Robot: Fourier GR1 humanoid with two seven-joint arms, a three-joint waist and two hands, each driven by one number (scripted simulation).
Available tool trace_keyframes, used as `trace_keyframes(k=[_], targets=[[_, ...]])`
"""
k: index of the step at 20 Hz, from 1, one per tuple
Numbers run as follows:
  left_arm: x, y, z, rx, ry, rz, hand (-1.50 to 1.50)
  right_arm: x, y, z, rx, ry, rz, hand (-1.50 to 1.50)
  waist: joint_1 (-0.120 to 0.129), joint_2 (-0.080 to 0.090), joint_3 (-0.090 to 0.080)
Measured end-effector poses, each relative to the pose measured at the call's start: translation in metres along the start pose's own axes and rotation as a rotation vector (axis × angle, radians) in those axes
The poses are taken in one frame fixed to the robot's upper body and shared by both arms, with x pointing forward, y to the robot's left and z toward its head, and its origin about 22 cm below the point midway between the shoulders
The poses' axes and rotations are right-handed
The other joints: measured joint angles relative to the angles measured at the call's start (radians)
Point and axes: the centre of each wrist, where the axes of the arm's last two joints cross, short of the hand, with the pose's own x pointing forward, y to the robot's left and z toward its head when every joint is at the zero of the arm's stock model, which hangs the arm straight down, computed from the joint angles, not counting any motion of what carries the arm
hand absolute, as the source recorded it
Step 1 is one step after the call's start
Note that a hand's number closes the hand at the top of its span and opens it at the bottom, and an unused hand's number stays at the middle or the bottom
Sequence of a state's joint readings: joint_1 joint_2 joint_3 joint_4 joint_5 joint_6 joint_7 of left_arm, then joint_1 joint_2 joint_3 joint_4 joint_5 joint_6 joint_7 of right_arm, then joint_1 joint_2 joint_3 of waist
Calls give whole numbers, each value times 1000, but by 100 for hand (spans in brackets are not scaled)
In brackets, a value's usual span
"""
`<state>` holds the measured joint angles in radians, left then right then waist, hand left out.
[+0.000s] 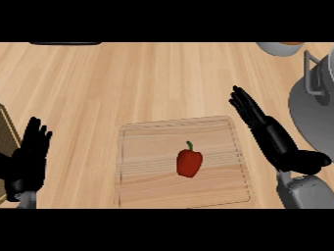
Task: Pick the bell pepper from the cutting board and place it in the pot
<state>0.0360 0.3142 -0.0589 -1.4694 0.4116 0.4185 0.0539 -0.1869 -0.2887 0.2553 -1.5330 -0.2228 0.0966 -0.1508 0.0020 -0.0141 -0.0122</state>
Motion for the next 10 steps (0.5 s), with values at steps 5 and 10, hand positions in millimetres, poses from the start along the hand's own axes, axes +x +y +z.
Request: trace_keyframes(k=[5, 10], targets=[[28, -25, 0, -152, -80, -50, 0, 8, 47, -34, 31, 44, -85, -150, 5, 10, 9], [43, -49, 3, -281, -119, -85, 0, 16, 40, -44, -44, 59, 271, -150, -24, -4, 3]])
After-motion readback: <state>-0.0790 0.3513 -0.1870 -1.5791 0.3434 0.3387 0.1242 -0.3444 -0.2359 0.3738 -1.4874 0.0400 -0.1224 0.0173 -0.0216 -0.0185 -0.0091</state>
